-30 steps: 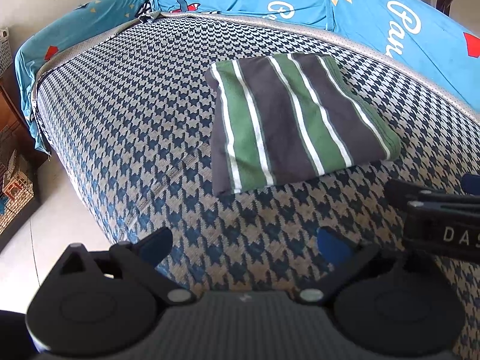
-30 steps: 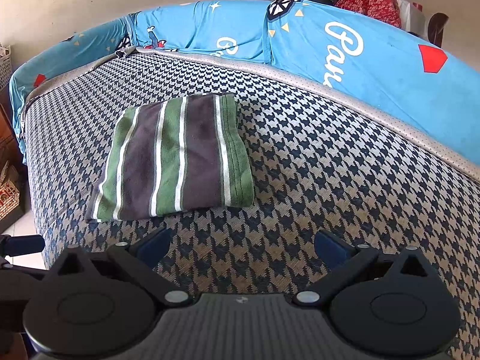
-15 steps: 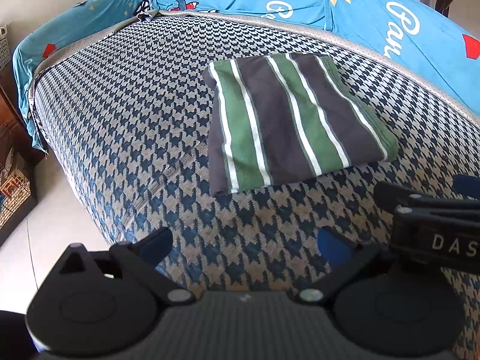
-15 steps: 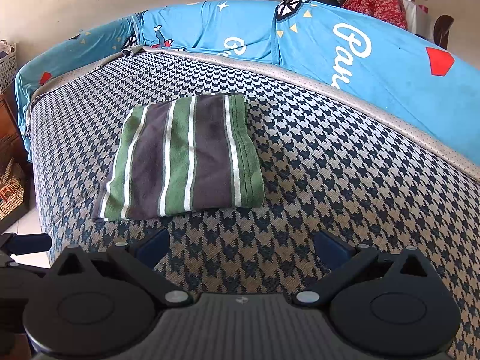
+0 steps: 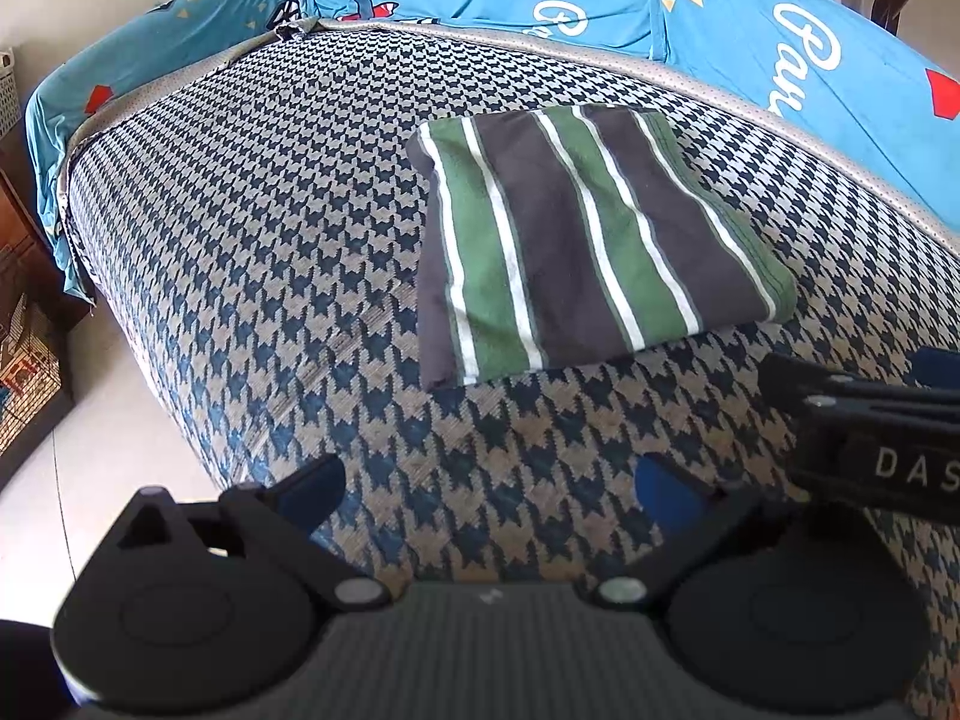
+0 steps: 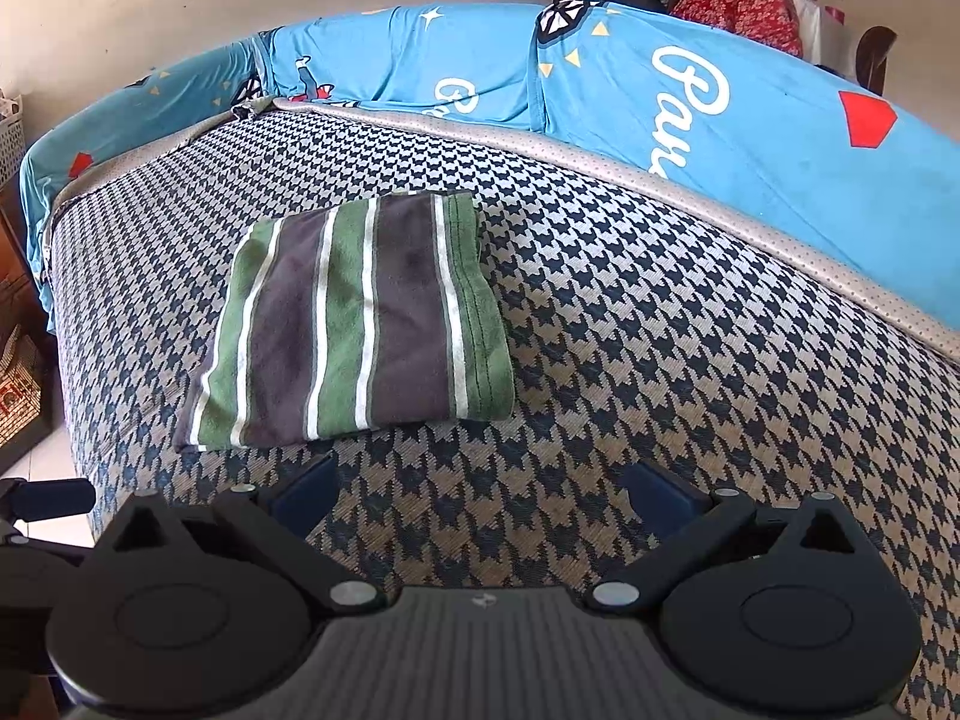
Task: Fold clothes
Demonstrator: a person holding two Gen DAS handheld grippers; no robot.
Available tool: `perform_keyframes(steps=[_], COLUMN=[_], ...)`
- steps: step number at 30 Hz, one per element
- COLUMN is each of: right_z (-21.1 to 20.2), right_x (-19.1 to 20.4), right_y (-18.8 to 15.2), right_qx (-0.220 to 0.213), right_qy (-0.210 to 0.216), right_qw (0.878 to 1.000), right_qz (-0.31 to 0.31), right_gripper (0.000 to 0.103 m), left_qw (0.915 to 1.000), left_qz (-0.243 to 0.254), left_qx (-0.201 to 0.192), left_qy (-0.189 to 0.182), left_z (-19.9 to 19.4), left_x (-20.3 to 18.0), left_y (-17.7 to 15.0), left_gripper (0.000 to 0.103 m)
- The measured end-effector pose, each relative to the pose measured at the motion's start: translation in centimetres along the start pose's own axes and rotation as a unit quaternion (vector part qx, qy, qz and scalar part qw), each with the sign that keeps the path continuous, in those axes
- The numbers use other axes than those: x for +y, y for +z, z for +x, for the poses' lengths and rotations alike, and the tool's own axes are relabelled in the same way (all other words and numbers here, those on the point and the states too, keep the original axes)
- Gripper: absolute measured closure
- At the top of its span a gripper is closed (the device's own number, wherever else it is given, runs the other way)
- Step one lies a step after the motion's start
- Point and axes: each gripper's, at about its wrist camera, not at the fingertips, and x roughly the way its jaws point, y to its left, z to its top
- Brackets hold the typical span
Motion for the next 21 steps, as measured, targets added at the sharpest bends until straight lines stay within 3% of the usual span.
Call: perform_keyframes(steps=[21], right_z=[0.06], right_x=[-0.06], right_y=[0.22], right_qx=[0.002], right_qy=[-0.003], right_qw=[1.000], right_qz=[0.000], right_gripper=[0.000], left_qw=[0.9999], left_qz=[-0.003], left_qx=[0.007], left_qy=[-0.007], left_z=[-0.67], left_x=[0.26], left_y=[-0.83], left_gripper=[0.000])
